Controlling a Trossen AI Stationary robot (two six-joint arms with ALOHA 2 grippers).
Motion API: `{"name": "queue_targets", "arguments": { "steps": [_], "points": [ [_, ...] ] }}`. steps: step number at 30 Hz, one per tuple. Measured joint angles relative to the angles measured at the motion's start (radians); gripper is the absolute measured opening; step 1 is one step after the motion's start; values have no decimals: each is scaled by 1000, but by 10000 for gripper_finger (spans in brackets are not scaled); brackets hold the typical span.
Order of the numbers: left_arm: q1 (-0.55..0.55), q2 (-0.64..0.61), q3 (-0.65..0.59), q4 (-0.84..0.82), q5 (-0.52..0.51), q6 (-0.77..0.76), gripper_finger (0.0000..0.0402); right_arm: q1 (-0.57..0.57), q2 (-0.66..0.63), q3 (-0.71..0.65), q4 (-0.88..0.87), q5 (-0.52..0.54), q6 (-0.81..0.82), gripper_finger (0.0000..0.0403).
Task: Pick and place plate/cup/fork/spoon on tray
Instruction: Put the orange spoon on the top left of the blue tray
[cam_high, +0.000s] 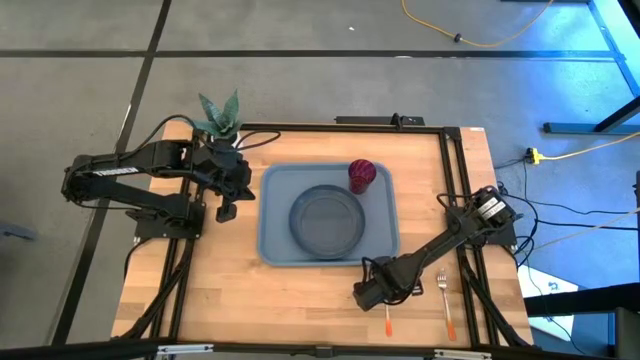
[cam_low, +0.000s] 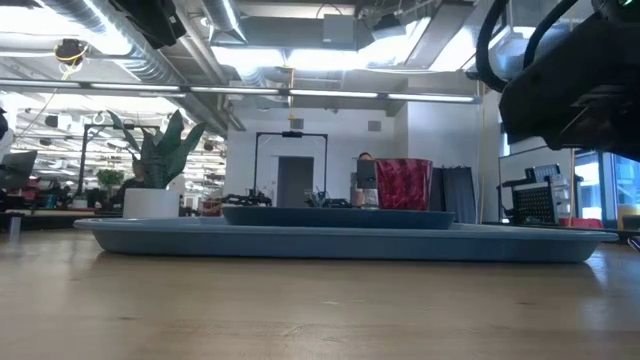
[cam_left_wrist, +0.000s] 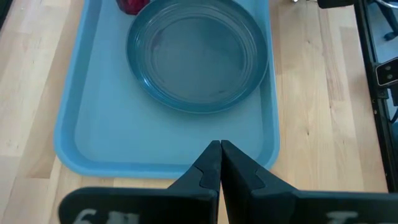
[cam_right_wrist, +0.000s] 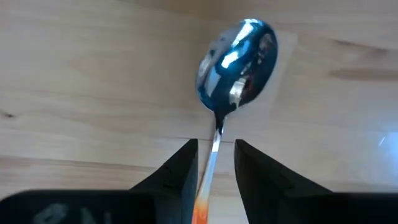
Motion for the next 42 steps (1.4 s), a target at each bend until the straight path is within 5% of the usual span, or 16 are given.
{"name": "queue_targets", "arguments": {
  "steps": [10,20,29,42],
  "points": [
    [0,0,0,0,0,0,0,17,0,-2,2,41,34,106],
    [0,0,0,-1,0,0,0,19,-10,-139,204,34,58,104],
    [0,0,0,-1,0,-7,0,21,-8,-137,202,73,33,13],
    [0,0,0,-1,0,-18,0,-42,10,-29,169,93,-188,2]
  ]
}}
